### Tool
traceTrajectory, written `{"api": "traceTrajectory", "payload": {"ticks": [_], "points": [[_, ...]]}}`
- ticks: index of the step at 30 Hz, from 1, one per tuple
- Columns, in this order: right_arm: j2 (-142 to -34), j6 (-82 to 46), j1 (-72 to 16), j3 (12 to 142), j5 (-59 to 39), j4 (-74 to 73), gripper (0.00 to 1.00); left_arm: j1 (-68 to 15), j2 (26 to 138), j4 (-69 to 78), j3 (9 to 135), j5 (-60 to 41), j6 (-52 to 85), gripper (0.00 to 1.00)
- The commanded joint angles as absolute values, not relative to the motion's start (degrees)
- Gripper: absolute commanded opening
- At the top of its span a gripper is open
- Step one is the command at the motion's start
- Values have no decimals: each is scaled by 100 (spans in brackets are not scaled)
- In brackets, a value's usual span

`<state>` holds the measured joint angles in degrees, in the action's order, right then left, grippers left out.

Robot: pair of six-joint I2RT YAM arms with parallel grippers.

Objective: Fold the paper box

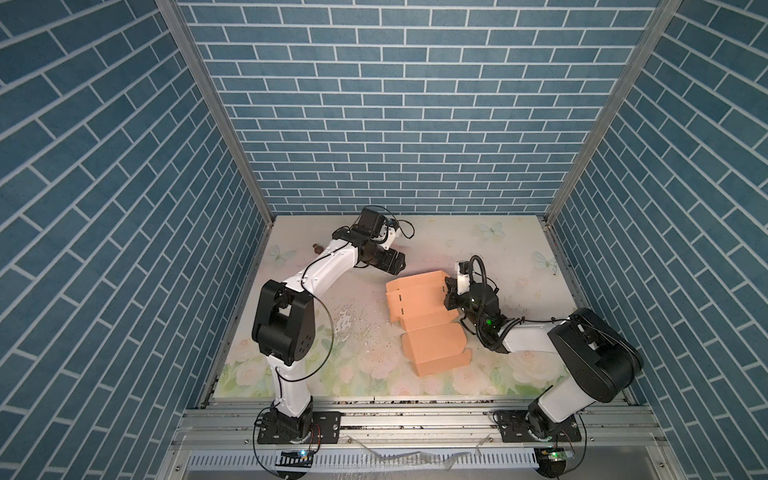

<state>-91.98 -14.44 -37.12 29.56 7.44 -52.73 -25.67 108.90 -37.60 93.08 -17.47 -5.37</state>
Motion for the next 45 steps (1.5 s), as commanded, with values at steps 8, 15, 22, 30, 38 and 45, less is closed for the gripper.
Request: {"api": "traceTrajectory", "payload": {"ticks": [8, 15, 22, 30, 38, 45], "points": [[-9627, -1178, -3718, 3050, 342, -5805, 0, -3168, 11376, -4689, 9789, -935, -2144, 84], [-9673, -1195, -3715, 3045, 253, -5892, 0, -3305, 11590, -4873, 9909, -696, -2353, 78], [-9584, -1198, -3717, 3023, 158, -5851, 0, -3304, 11765, -5009, 10100, -1063, -2373, 71], [-9552, -1200, -3713, 3006, 198, -5817, 0, -3305, 11911, -5203, 10249, -1301, -2321, 53], [-9541, -1197, -3712, 3015, 239, -5796, 0, -3309, 11834, -5177, 10040, -1301, -2260, 50], [-9452, -1195, -3714, 2980, 245, -5747, 0, -3305, 11809, -5168, 9922, -1218, -2247, 49]]}}
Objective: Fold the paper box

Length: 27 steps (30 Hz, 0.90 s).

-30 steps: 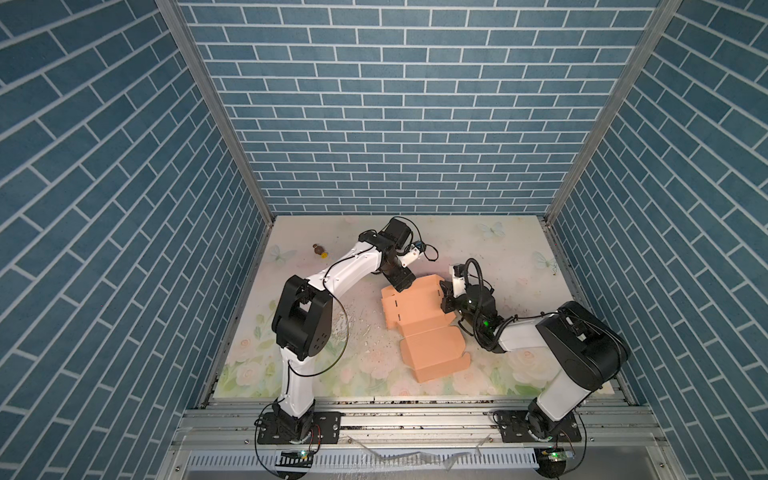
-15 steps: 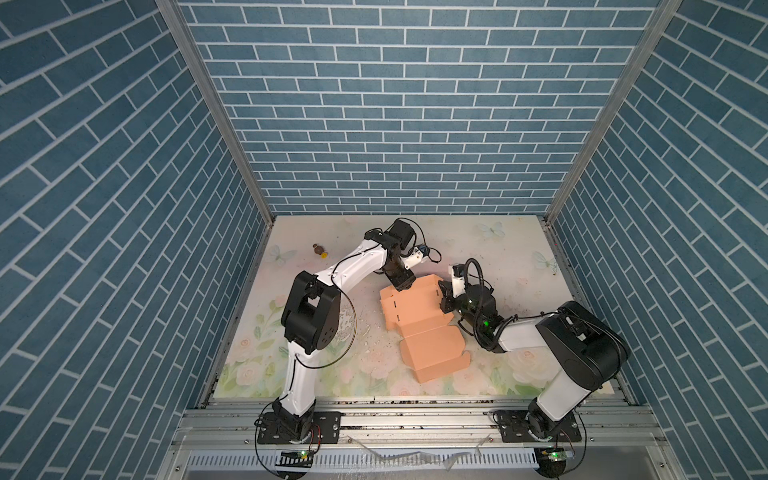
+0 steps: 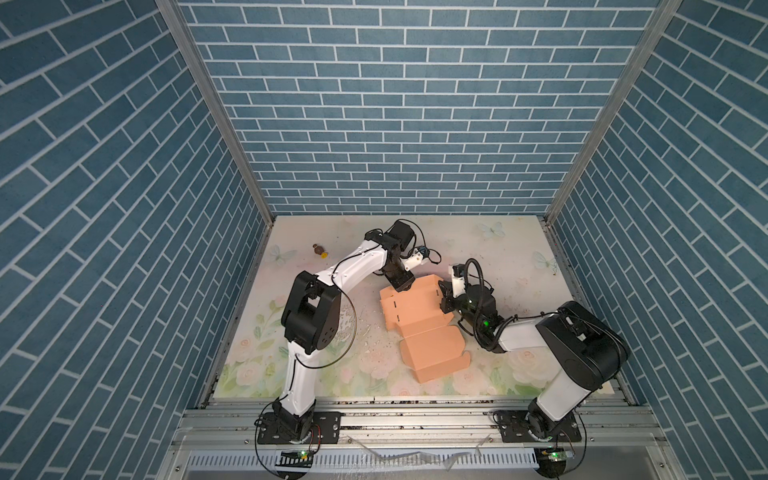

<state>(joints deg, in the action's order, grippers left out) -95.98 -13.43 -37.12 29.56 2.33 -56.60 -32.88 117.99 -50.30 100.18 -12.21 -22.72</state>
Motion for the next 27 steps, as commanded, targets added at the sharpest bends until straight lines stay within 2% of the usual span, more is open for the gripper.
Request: {"api": "traceTrajectory", "payload": {"ticks": [1, 27], "points": [[-9442, -1195, -3713, 2971, 245, -5756, 0, -3309, 11811, -5177, 9910, -1185, -2243, 49], [-9365, -1195, -3713, 2951, 306, -5677, 1, -3305, 11523, -4942, 9669, -1054, -2127, 22]]}}
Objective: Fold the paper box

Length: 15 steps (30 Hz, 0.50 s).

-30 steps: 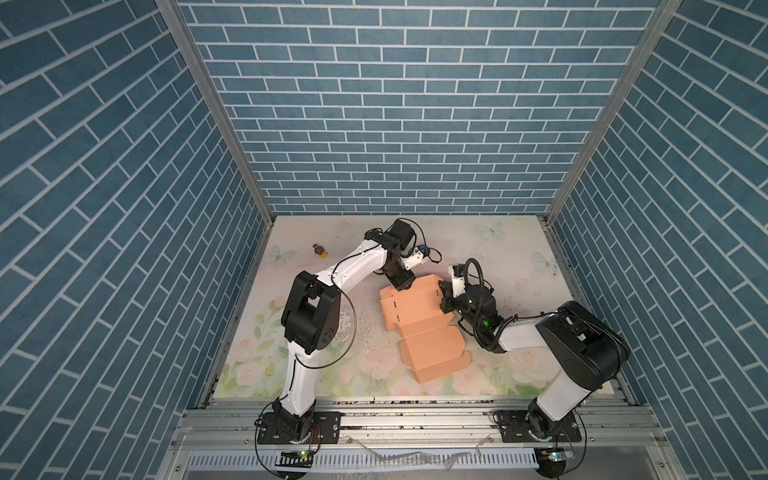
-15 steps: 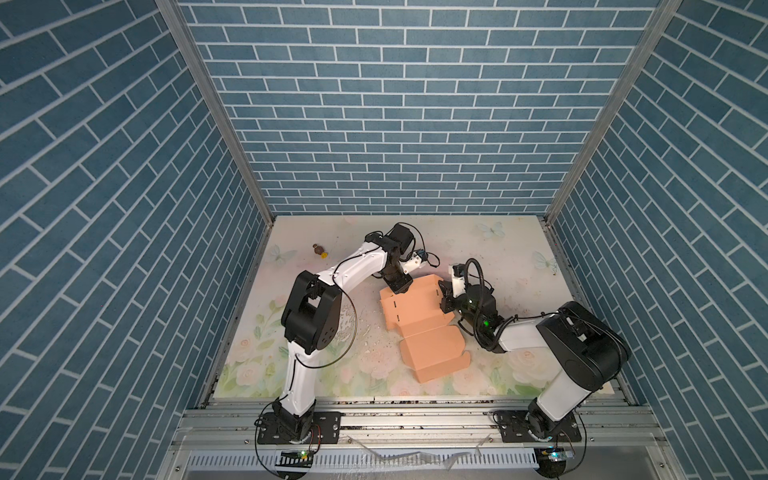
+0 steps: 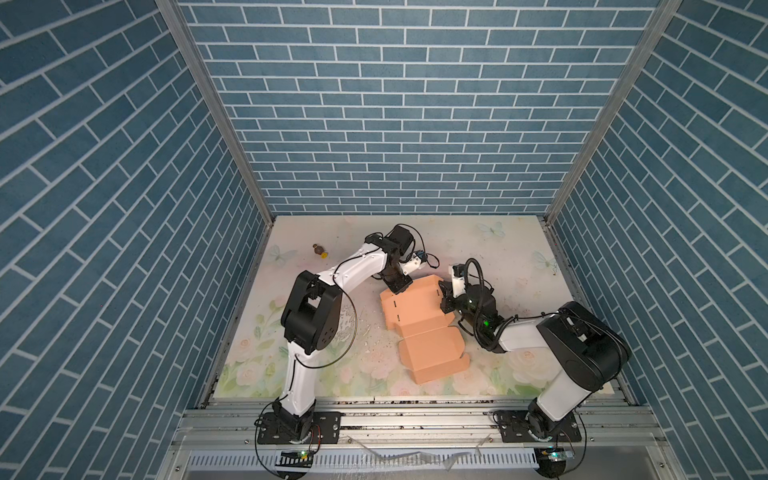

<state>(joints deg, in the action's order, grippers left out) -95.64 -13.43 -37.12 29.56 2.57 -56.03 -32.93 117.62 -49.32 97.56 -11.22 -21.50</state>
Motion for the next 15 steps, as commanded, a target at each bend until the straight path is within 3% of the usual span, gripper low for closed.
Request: {"api": "traceTrajectory", "payload": {"ticks": [1, 7, 9, 13, 15], "points": [[-9356, -1200, -3709, 2946, 310, -5682, 1, -3306, 11498, -4933, 9652, -1040, -2114, 20], [-9194, -1205, -3717, 2918, 361, -5644, 9, -3322, 11370, -4896, 9566, -1036, -2067, 16], [-9095, -1212, -3717, 2879, 368, -5618, 19, -3355, 11313, -4864, 9509, -978, -2057, 15], [-8712, -1332, -3713, 2774, 617, -5341, 48, -3482, 11176, -4700, 9354, -529, -1919, 15], [-8414, -1406, -3705, 2684, 931, -5079, 57, -3570, 11147, -4627, 9309, -140, -1837, 15]]}}
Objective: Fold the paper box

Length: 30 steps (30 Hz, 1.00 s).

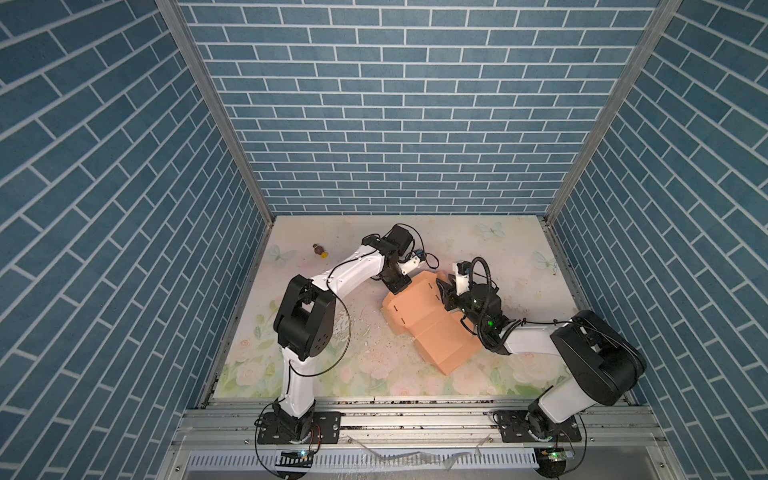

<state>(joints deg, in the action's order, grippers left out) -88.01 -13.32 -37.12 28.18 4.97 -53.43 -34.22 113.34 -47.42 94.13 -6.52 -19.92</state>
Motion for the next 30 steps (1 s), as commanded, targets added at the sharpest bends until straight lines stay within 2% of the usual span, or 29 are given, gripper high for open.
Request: {"api": "traceTrajectory", "payload": {"ticks": [1, 4, 8, 12, 15, 17, 21, 22, 25, 30], "points": [[-8261, -1444, -3709, 2649, 1106, -4899, 59, -3635, 11127, -4563, 9247, 80, -1791, 15], [-7723, -1611, -3639, 2662, 1302, -4054, 63, -3805, 11068, -4359, 9088, 880, -1696, 15], [-7124, -2089, -3315, 2528, 1046, -3289, 62, -4006, 10945, -4024, 8818, 1743, -1501, 15], [-6701, -2264, -3026, 2503, 554, -2636, 62, -4052, 10836, -3887, 8616, 1789, -1367, 18], [-6515, -2158, -3006, 2571, 151, -2221, 63, -3983, 10863, -3976, 8620, 1514, -1269, 23], [-6518, -2077, -3006, 2701, -46, -1913, 63, -3851, 10876, -4108, 8741, 1024, -1160, 30], [-6818, -1978, -3006, 3124, -253, -1223, 63, -3525, 10954, -4388, 8982, 38, -1081, 57], [-6928, -1963, -3001, 3256, -255, -1049, 63, -3456, 10972, -4418, 8997, -105, -1064, 61], [-7295, -1821, -3000, 3653, -226, -601, 63, -3246, 11041, -4406, 8970, -468, -973, 67], [-8124, -1277, -2958, 4612, -382, 115, 60, -2979, 11297, -4437, 9085, -763, -801, 71]]}}
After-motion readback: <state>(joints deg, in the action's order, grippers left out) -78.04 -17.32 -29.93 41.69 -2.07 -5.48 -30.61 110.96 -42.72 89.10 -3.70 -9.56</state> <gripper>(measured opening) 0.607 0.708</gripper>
